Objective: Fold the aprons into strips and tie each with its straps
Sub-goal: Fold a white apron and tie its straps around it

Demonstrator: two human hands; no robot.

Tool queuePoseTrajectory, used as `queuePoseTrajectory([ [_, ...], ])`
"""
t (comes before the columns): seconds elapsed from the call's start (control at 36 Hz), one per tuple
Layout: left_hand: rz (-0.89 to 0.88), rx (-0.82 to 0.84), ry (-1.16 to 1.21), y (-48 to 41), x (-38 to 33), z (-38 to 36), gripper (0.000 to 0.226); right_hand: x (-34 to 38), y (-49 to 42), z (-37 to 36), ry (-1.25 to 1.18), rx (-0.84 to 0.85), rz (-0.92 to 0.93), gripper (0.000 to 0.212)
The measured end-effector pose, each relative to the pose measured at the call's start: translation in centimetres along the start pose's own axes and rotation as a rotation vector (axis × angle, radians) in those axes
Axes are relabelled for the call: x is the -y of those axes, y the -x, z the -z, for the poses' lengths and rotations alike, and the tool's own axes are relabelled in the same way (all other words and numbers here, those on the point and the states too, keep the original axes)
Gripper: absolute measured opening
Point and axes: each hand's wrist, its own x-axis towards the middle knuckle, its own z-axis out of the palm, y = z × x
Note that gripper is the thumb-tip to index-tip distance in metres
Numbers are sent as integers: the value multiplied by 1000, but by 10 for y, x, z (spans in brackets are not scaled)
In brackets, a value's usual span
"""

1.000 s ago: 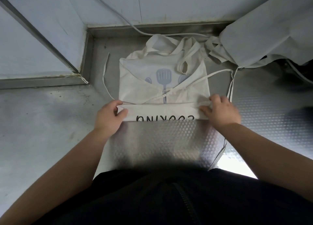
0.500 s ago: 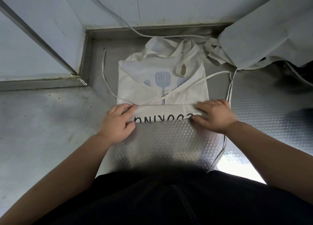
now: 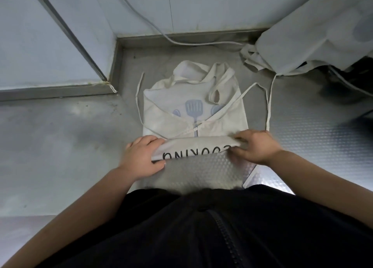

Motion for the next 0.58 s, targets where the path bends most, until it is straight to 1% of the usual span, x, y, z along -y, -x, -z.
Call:
queuePoseTrajectory([
  [0.06, -7, 1, -3, 12, -2, -3, 88, 3, 9, -4, 42, 23, 25, 58],
  [0.11, 7, -14, 21, 19, -6, -5, 82, 5, 19, -6, 52, 15, 38, 58],
  [0.19, 36, -99, 77, 29, -15, -10, 62, 8, 32, -8, 107, 5, 44, 56],
  [0.22, 18, -158, 56, 35, -17, -14, 53, 10, 37, -11, 130, 8, 36, 61],
  [0.25, 4, -215, 17, 38, -18, -17, 45, 12, 41, -13, 145, 1, 35, 71],
  [0.31, -16, -292, -65, 46, -22, -24, 29, 17, 48, -19, 145, -15, 53, 98],
  [0.33, -40, -309, -85, 47, -23, -28, 22, 18, 49, -21, 146, -29, 58, 102],
  [0.36, -60, -298, -82, 46, -25, -30, 32, 19, 47, -20, 144, -48, 54, 97],
  [0.39, -82, -260, -63, 44, -26, -34, 49, 21, 45, -19, 158, -62, 42, 87],
  [0.42, -109, -225, -44, 42, -28, -32, 61, 23, 40, -17, 188, -72, 35, 77],
  [0.44, -133, -192, -38, 39, -32, -30, 66, 25, 36, -15, 207, -70, 19, 63],
  [0.47, -146, -138, -35, 36, -36, -25, 68, 26, 30, -14, 173, -50, -21, 46],
  [0.5, -144, -84, -40, 34, -40, -21, 69, 30, 25, -12, 90, -10, -64, 39],
  [0.56, -108, 26, -71, 29, -44, -13, 71, 36, 15, -8, -63, 64, -110, 59],
  [0.58, -83, 72, -75, 27, -43, -11, 72, 39, 9, -8, -94, 91, -116, 67],
])
